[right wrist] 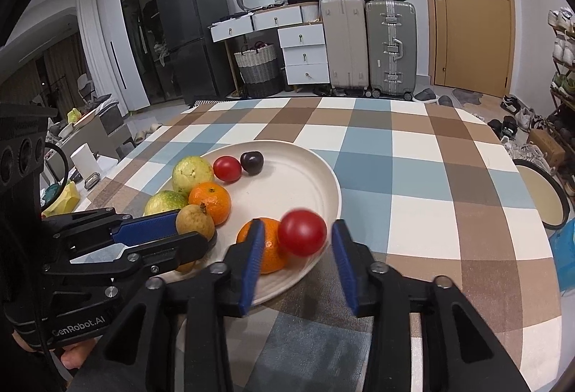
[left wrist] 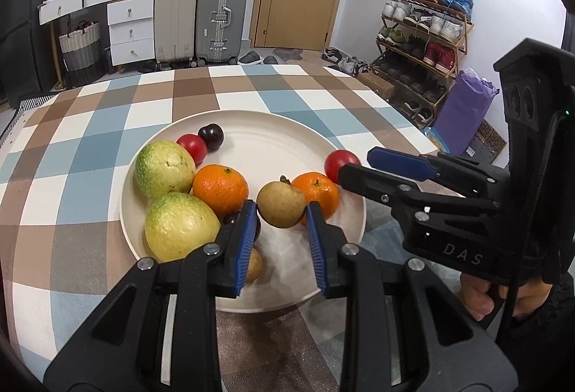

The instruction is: Organize fruits

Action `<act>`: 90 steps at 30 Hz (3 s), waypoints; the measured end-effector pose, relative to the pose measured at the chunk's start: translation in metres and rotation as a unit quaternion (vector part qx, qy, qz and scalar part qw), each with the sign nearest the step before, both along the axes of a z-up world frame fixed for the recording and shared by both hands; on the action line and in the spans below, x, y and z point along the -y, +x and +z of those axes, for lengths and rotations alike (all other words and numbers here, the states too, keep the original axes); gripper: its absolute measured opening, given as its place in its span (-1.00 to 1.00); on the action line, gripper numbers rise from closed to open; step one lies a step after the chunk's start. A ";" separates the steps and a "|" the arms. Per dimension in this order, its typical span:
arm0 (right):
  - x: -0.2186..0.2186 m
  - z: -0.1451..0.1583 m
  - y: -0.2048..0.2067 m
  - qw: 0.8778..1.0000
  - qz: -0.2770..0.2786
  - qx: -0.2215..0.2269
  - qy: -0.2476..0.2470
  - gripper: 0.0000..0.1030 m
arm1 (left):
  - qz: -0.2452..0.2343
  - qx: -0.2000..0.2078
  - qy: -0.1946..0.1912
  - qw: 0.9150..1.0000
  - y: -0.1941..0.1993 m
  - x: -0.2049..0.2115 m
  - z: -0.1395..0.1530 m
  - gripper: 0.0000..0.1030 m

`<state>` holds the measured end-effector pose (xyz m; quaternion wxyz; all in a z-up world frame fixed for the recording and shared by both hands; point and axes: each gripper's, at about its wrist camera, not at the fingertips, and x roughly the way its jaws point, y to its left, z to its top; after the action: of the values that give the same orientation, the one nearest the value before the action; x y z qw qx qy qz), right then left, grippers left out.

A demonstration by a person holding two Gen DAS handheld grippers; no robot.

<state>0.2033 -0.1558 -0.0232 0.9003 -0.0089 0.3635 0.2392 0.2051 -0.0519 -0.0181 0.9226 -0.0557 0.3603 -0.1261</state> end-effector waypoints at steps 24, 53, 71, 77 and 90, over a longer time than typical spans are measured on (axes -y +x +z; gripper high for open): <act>0.014 0.004 -0.010 0.999 -0.016 0.008 0.028 0.86 | 0.058 0.051 0.015 0.997 -0.020 -0.024 0.017 0.81; 0.013 0.028 -0.078 0.996 0.005 0.086 0.028 1.00 | 0.102 0.116 0.034 0.987 -0.091 -0.046 0.033 0.98; 0.014 0.032 -0.096 0.990 0.017 0.136 0.033 1.00 | 0.107 0.133 0.019 0.985 -0.108 -0.059 0.026 0.98; 0.016 0.033 -0.096 0.989 0.013 0.139 0.039 1.00 | 0.105 0.137 0.025 0.985 -0.109 -0.057 0.028 0.98; 0.017 0.033 -0.095 0.990 0.013 0.137 0.044 1.00 | 0.106 0.137 0.024 0.985 -0.107 -0.057 0.028 0.98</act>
<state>0.1079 -0.1728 0.0094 0.9379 -0.0069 0.2258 0.2634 0.0977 0.0052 0.0100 0.9725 -0.0533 0.2254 -0.0256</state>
